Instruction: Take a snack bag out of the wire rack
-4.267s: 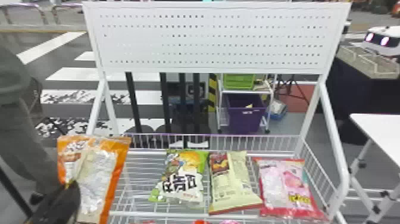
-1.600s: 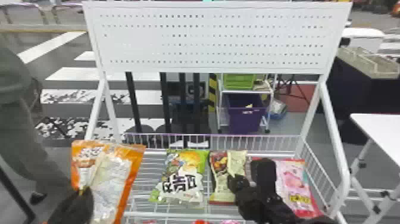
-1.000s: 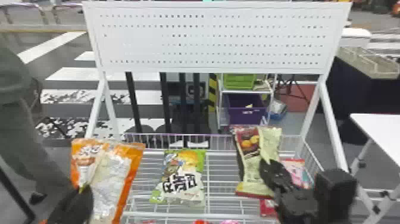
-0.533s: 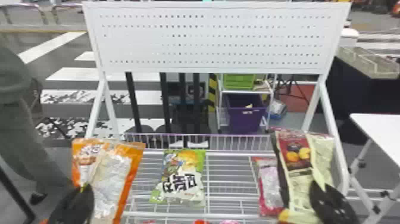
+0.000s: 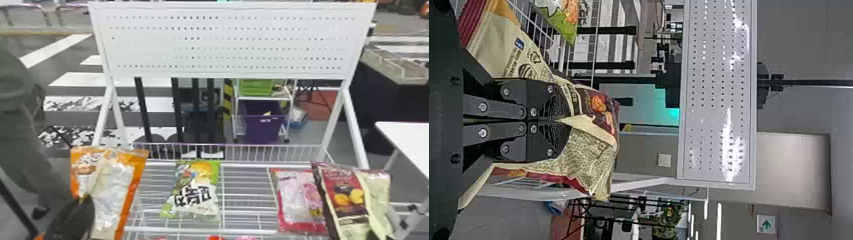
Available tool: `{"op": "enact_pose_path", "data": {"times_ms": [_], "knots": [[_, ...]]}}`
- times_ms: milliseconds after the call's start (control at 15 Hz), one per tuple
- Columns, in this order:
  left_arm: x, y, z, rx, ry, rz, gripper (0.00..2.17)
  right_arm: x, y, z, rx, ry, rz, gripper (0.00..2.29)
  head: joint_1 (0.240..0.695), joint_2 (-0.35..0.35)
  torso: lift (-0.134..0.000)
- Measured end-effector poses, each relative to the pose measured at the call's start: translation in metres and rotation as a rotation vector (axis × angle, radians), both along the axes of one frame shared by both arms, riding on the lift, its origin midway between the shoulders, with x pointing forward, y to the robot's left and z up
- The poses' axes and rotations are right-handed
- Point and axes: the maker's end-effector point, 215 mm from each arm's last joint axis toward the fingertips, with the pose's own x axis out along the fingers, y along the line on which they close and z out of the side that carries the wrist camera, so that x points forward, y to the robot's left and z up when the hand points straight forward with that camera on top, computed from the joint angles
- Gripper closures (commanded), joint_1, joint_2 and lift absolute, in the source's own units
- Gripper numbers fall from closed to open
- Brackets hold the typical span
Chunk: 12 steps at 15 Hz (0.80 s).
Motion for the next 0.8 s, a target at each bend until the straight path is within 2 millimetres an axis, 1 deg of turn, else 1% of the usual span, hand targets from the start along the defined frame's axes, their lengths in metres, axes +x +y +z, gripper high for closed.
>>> {"op": "enact_pose_path", "data": {"times_ms": [267,800], "knots": [[-0.0023,0.0056,0.0057,0.005,-0.008,0.008,1.87,-0.0010,0.0044,-0.0014,0.005,0.003,0.014,2.25,0.499,0.000,0.000],[-0.0024,0.0061,0.0072,0.004,-0.011,0.011,1.87,-0.0008,0.0054,-0.0031,0.008,0.005,0.017,2.25,0.499,0.000,0.000]]}}
